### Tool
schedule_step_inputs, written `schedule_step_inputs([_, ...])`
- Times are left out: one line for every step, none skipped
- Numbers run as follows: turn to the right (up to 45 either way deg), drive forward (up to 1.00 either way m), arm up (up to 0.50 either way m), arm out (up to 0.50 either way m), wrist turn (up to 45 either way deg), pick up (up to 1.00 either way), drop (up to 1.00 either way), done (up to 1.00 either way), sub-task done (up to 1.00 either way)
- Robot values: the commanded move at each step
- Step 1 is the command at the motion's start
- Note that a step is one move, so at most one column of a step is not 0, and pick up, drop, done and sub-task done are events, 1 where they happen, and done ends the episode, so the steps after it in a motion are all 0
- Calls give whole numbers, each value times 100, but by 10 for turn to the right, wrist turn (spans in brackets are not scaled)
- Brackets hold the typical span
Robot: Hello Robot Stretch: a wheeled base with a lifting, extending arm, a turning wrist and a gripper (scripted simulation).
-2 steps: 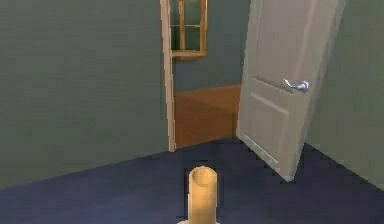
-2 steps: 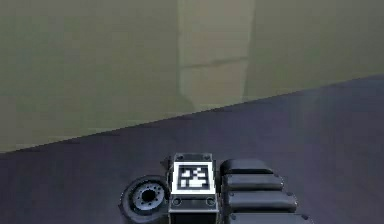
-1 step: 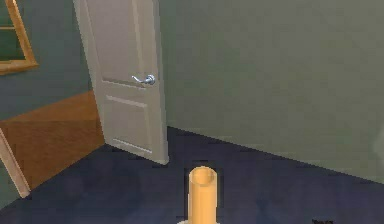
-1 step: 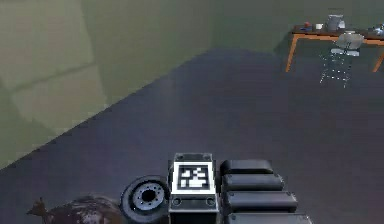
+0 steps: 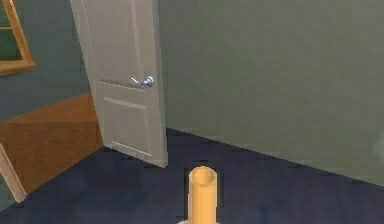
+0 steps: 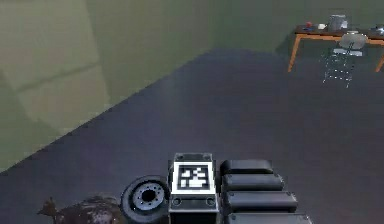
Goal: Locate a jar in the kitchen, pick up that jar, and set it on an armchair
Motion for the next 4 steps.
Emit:
schedule_step_inputs([-330, 0, 0, 0, 0, 0, 0, 0, 0])
schedule_step_inputs([0, 100, 0, 0, 0, 0, 0, 0, 0])
schedule_step_inputs([0, 100, 0, 0, 0, 0, 0, 0, 0])
schedule_step_inputs([30, 0, 0, 0, 0, 0, 0, 0, 0])
